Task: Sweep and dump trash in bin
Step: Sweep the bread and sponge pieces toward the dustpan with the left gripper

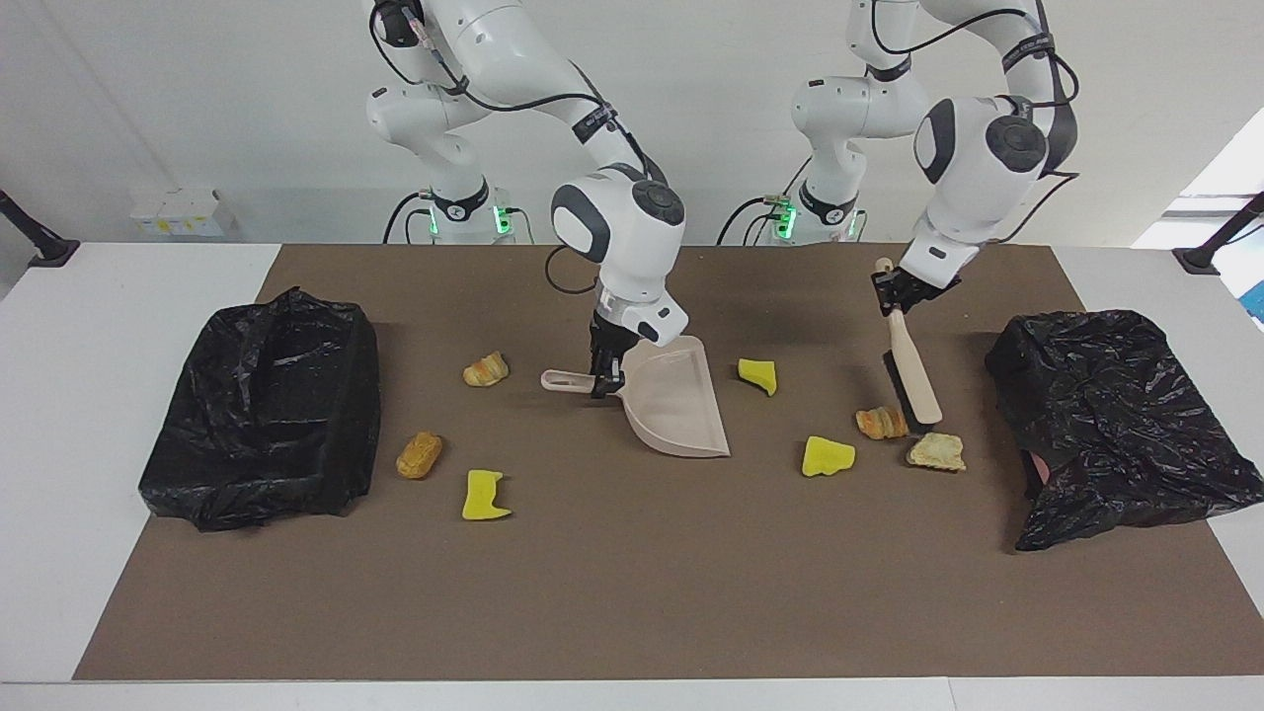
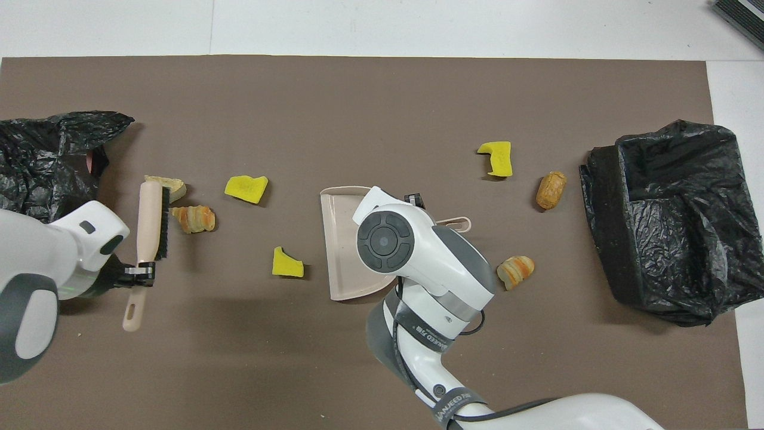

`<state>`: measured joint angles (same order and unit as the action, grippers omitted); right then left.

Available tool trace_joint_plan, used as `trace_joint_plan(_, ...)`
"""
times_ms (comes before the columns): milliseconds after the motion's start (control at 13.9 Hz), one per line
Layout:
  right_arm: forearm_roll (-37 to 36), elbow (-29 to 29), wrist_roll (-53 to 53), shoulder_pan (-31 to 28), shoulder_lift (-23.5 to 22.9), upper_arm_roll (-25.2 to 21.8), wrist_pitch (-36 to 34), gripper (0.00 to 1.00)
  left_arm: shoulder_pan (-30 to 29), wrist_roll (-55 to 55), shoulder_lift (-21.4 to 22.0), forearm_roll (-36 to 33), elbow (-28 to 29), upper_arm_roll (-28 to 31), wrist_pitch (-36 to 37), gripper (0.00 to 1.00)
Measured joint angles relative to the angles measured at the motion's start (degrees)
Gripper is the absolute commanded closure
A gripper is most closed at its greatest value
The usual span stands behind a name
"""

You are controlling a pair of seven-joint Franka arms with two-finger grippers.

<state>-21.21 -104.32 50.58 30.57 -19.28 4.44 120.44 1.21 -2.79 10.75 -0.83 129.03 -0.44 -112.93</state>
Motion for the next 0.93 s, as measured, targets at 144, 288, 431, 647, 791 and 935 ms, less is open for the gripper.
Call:
trace_joint_plan(144,0.4,-0.1,-2.1,0.0,0.0,0.0,-0.7,1.0,-2.5,4.0,-3.0,-3.3,-4.0,0.1,-0.3,1.0)
trace_joint_plan(288,0.5,-0.2,-3.0,0.0,0.0,0.0,-1.0,1.0,-4.5,7.8,-6.7,-4.9,-7.0,0.1,-2.4,1.0)
trace_joint_plan(431,0.5,-0.2,-3.2,0.0,0.0,0.0,-1.0,1.0,-5.8,10.0,-10.9,-4.9,-8.1,0.1,-6.0,1.0)
trace_joint_plan(647,0.6,-0.2,-3.2,0.0,0.1,0.0,-1.0,1.0,-5.5,9.5,-15.3,-4.9,-8.2,-0.8,-8.1,1.0)
trace_joint_plan(791,0.6,-0.2,-3.2,0.0,0.1,0.0,-1.0,1.0,-3.3,6.5,-15.4,-4.9,-8.2,-1.3,-8.0,1.0)
trace_joint_plan(935,0.6,-0.2,-3.2,0.0,0.1,0.0,-1.0,1.0,-0.3,3.4,-15.2,-4.8,-7.8,-1.7,-7.9,1.0)
